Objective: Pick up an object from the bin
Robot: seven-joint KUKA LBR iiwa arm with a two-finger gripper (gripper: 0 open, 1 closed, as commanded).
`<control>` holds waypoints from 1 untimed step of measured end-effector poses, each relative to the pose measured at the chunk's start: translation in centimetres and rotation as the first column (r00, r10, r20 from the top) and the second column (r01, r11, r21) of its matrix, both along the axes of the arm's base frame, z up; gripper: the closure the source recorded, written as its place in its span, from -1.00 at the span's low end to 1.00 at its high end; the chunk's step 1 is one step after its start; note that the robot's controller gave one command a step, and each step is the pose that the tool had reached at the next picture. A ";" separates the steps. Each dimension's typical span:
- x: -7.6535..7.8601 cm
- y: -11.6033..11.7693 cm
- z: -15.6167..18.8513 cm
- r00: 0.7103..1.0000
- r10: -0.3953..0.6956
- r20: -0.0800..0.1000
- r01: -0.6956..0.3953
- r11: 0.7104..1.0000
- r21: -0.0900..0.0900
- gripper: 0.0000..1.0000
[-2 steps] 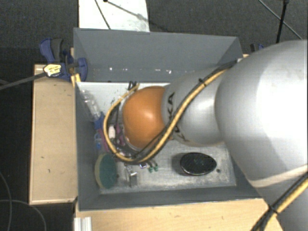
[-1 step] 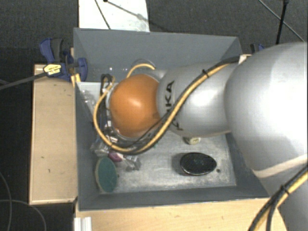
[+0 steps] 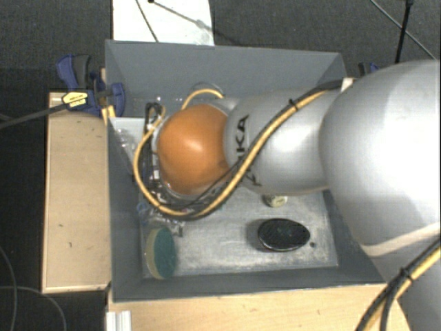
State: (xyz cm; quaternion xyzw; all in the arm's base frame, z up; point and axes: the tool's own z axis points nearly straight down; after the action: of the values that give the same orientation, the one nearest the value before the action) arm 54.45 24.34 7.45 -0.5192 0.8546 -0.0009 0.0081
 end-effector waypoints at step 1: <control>0.2 0.8 12.5 1.000 -0.016 -0.004 0.016 1.000 -0.001 1.00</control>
Offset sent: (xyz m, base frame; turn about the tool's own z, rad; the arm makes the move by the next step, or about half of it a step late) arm -0.0006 0.0069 0.1196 0.0050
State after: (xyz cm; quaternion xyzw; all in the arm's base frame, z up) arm 54.64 25.18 20.00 -0.5125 0.8587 -0.0002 0.0064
